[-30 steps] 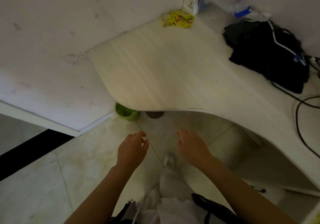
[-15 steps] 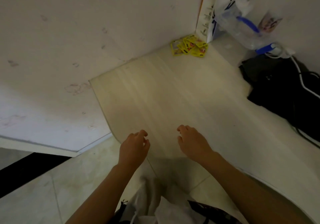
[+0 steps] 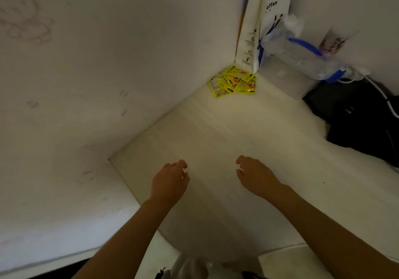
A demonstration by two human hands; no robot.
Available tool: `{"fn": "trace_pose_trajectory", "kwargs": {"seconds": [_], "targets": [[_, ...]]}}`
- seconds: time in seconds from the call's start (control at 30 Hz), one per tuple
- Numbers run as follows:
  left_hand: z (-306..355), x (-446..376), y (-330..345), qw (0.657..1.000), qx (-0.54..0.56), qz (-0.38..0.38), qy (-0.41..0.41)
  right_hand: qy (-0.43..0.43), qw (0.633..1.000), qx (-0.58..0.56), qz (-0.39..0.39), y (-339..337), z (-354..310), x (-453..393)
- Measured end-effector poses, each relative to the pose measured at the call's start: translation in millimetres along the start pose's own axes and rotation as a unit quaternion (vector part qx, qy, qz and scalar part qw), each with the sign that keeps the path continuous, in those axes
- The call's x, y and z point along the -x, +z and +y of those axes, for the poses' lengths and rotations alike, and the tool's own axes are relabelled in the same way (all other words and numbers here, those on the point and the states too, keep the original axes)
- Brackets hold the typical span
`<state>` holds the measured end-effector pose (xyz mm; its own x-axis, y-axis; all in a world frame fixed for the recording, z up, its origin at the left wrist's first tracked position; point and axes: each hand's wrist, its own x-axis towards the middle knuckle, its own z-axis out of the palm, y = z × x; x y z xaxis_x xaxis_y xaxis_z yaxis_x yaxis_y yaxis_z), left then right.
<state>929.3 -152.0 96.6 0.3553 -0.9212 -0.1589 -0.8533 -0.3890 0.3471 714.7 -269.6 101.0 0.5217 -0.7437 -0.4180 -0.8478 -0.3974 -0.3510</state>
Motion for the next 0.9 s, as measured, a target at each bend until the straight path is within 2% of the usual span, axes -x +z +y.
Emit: {"fn": "trace_pose_trajectory", "kwargs": {"seconds": [0.5,0.63,0.9], "targets": [[25.9,-181.2,-11.1,0.999,-0.008,-0.041,0.026,0.012,0.999,0.003,0.051,-83.3,22.4,-137.6],[41.0,-232.8,-5.8,0.999,-0.009,-0.038,0.029,0.020,0.998,0.006,0.054,-107.4,39.0,-188.4],[70.2,-329.1,3.9,0.994,-0.078,-0.008,0.075,0.007,0.998,0.013,0.062,-146.0,77.4,-286.2]]}}
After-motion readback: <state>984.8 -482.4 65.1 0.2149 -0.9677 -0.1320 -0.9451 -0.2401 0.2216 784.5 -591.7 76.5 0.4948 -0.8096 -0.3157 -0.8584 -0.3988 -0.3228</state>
